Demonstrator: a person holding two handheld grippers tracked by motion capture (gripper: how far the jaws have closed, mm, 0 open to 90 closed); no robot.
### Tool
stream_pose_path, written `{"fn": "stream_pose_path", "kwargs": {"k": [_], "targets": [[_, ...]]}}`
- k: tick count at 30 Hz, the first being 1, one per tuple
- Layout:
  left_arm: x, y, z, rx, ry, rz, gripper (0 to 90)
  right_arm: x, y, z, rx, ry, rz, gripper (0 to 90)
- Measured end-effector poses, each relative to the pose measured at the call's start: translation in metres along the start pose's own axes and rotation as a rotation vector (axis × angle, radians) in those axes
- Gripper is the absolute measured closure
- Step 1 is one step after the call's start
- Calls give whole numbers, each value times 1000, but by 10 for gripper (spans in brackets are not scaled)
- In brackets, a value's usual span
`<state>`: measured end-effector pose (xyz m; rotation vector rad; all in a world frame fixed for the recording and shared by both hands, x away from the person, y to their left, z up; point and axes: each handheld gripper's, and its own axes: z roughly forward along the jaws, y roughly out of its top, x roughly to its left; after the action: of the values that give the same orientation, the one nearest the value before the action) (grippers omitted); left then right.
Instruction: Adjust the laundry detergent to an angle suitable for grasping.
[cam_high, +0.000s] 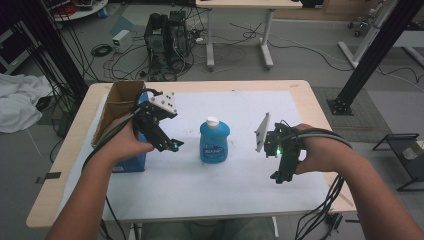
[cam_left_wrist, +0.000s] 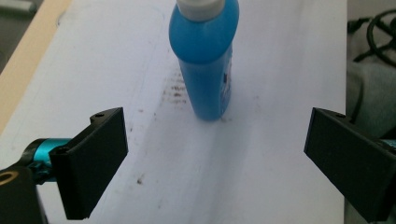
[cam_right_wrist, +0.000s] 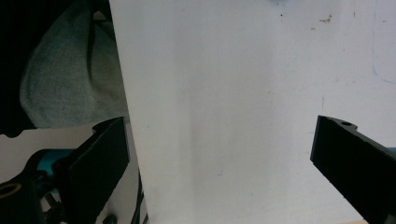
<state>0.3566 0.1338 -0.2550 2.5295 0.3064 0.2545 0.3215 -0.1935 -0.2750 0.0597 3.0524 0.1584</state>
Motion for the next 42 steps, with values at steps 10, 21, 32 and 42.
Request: {"fn": "stream_pose_path", "kwargs": {"k": [10,21,32,42], "targets": [[-1,6,-5,210,13,67,60,0,3,-1,3,1,-3,35],[-7,16,-3,353,-22,114,60,-1,9,-2,17,2,-14,35],[0,20,2,421,-75,101,61,-8,12,-2,21,10,-18,35],[7,21,3,439,-111,99,61,-17,14,-3,18,18,-19,35]]}}
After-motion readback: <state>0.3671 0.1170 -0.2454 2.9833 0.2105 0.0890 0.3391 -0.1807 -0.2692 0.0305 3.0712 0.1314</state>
